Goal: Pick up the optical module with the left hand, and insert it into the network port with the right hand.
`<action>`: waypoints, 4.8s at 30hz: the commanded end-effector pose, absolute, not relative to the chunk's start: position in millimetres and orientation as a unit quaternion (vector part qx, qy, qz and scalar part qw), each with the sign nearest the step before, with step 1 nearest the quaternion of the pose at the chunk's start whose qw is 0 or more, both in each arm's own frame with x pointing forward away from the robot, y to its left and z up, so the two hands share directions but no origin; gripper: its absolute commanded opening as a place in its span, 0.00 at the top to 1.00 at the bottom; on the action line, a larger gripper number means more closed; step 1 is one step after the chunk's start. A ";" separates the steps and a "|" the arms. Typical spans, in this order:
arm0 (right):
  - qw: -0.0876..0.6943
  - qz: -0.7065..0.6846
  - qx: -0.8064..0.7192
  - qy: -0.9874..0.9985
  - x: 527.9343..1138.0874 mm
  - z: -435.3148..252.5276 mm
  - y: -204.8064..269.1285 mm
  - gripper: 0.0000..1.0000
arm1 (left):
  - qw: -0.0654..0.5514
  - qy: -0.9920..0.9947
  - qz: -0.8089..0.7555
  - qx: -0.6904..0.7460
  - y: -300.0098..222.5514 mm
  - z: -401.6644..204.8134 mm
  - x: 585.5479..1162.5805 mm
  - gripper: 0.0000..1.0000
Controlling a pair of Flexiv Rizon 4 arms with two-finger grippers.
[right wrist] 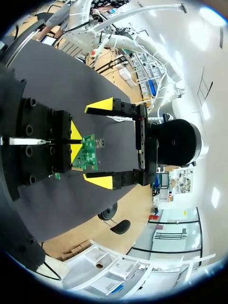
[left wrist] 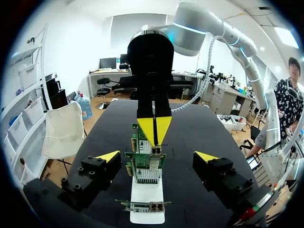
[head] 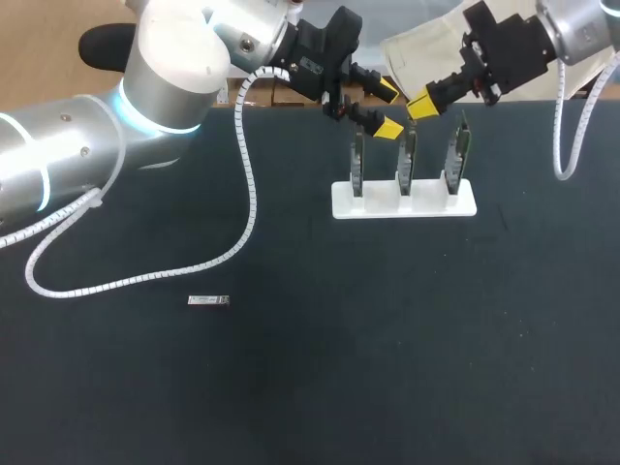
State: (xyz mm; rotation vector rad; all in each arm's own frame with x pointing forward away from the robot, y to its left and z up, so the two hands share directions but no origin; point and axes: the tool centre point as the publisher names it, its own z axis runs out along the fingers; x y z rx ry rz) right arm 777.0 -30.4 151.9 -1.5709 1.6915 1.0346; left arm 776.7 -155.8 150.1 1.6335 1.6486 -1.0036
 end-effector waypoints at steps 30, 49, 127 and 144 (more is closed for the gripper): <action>0.297 0.395 -0.586 0.642 773.1 142.4 -28.5 1.00 | 0.300 0.621 -0.379 0.617 -156.5 150.1 778.6 0.00; 0.287 0.392 -0.586 0.648 770.8 134.3 -28.6 1.00 | 0.300 0.621 -0.379 0.617 -156.5 150.1 778.6 0.00; 0.288 0.410 -0.569 0.652 763.4 152.4 -141.3 0.00 | 0.300 0.621 -0.379 0.617 -156.5 150.1 778.6 0.00; 0.288 0.410 -0.569 0.652 763.4 152.4 -141.3 0.00 | 0.300 0.621 -0.379 0.617 -156.5 150.1 778.6 0.00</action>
